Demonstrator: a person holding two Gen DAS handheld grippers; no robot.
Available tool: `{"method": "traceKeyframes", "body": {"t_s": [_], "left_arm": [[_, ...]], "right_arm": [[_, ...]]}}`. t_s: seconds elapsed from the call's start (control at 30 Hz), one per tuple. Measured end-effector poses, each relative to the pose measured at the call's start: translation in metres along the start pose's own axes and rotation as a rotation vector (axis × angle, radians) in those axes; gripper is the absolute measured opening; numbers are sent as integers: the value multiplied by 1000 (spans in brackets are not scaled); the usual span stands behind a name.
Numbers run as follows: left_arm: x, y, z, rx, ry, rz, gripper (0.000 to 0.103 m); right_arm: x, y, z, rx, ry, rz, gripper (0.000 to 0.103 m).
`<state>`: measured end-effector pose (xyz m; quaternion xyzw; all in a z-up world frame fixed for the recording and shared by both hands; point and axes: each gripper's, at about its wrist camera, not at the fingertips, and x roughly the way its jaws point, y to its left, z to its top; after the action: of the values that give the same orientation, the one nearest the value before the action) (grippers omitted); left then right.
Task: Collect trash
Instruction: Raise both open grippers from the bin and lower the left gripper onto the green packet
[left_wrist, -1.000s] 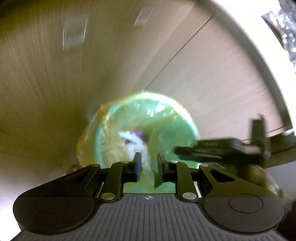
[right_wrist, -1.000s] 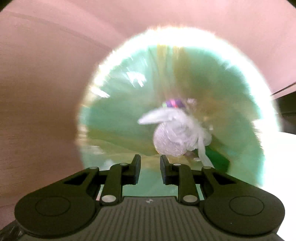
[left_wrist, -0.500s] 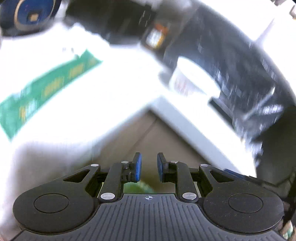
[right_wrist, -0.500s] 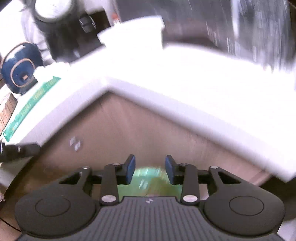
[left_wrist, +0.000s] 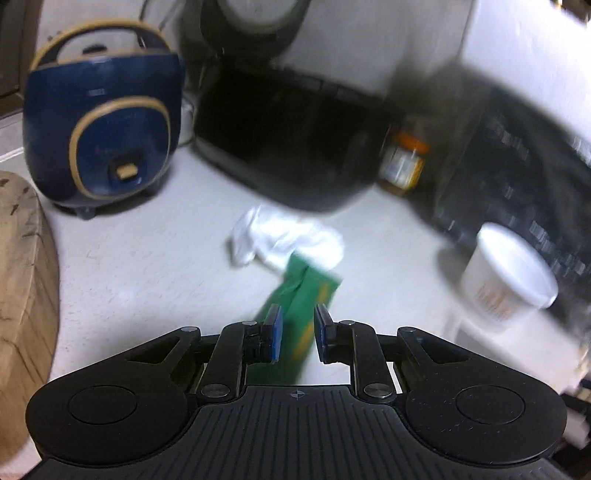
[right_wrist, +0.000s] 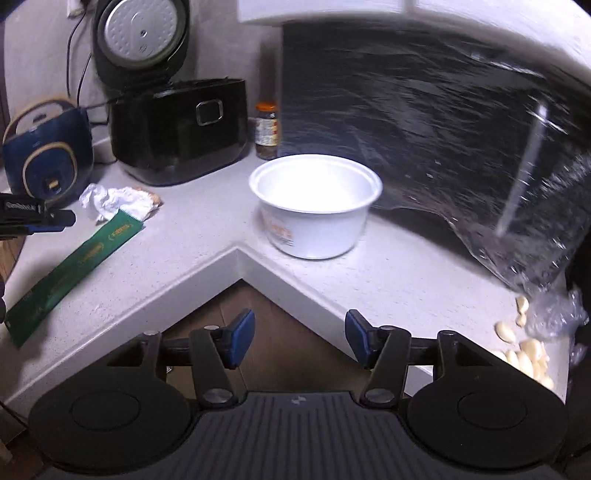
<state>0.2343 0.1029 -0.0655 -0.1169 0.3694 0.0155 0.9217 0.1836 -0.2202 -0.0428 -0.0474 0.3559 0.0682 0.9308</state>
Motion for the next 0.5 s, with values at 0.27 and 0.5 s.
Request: {"method": "traceKeyframes", "body": {"t_s": [0.27,0.5], "left_arm": [[25,-21,-24,336,93,29,33],[23,-25,-25,248,94,-30,52]], "right_arm": [[8,35,4,-96,22,-50,55],[22,27,12,-166,-30,11,55]]}}
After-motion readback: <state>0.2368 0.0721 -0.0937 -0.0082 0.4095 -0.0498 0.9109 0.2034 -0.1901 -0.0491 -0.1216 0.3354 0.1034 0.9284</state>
